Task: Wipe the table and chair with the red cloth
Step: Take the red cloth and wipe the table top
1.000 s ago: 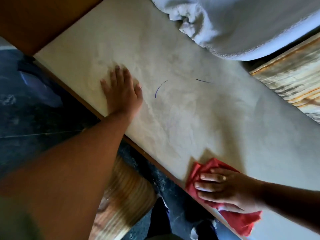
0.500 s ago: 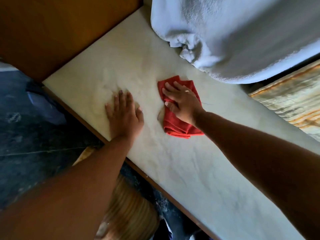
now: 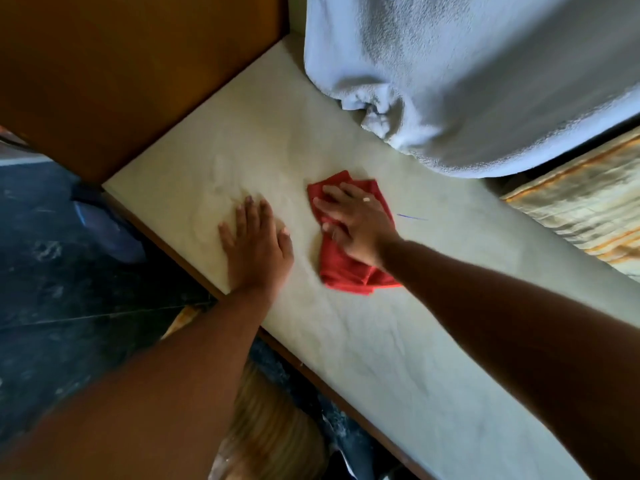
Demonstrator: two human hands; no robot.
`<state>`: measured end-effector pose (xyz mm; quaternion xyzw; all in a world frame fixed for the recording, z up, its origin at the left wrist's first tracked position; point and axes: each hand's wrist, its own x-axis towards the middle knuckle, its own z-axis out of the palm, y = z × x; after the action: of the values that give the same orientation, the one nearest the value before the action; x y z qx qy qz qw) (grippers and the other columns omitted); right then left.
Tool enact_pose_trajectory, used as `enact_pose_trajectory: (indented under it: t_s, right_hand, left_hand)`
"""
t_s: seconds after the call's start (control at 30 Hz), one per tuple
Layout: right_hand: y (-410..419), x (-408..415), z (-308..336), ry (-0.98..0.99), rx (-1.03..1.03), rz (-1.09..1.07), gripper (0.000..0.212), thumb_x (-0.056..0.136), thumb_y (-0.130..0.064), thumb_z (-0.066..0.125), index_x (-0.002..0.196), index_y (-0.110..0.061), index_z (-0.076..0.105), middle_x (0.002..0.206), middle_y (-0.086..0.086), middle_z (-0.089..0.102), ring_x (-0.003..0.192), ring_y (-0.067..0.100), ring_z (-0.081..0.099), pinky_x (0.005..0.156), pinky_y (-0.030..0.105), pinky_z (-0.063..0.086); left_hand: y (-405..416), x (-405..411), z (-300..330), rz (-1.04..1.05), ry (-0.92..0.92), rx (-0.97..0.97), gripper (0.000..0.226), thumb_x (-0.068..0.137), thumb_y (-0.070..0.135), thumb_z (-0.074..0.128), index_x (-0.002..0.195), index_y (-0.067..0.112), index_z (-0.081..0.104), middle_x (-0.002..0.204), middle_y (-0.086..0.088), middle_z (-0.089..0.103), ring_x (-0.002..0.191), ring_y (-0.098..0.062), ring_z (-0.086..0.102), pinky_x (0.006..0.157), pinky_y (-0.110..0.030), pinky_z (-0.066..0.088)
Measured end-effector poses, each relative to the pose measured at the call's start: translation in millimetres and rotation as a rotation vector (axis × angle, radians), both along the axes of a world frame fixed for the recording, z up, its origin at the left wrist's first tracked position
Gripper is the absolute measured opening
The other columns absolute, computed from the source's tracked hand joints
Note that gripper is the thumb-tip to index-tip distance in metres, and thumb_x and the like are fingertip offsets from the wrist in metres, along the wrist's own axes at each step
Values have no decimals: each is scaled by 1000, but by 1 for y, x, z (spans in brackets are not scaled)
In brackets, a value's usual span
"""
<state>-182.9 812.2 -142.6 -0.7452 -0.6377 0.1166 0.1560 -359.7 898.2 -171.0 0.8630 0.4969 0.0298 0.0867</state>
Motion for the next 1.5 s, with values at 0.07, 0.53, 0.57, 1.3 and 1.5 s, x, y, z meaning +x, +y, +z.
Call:
enact_pose_trajectory:
  t_s: [0.07, 0.53, 0.57, 1.3, 1.5]
  right_hand:
    - [-47, -28, -4, 32, 1, 190, 44, 95, -35, 57, 138, -26, 57, 151, 3, 48, 141, 33, 36, 118, 44, 24]
    - [-113, 13, -13, 74, 29, 33, 44, 94, -34, 58, 133, -14, 62, 144, 2, 55, 138, 30, 45, 114, 40, 32]
    - [-127, 22, -10, 102, 21, 106, 44, 96, -38, 56, 131, -13, 63, 143, 0, 56, 138, 27, 45, 114, 35, 33]
    - [-120, 135, 3, -119, -30, -253, 65, 94, -56, 34, 139, -15, 55, 147, 16, 50, 132, 43, 47, 108, 55, 36]
    - [-61, 0, -14, -87, 58, -44, 51, 91, -35, 59, 140, -23, 56, 152, 4, 47, 141, 37, 38, 116, 45, 25]
  left_hand:
    - [-1, -1, 0, 0, -7, 4, 65, 97, 34, 42, 156, 9, 26, 163, -18, 23, 152, -32, 18, 119, -58, 7]
    - [-4, 2, 5, -1, 67, -6, 66, 99, 32, 39, 157, 8, 20, 164, -18, 17, 152, -32, 16, 120, -59, 9]
    - [-5, 3, 7, -4, 67, -8, 66, 99, 32, 39, 157, 8, 19, 164, -18, 16, 152, -32, 15, 120, -59, 9]
    - [-3, 5, 0, -16, 94, 31, 64, 100, 34, 35, 157, 8, 19, 164, -18, 16, 152, -33, 14, 119, -59, 10]
    - [-2, 1, -3, -20, 71, 19, 64, 101, 34, 35, 157, 9, 18, 165, -17, 15, 153, -31, 13, 120, -57, 6]
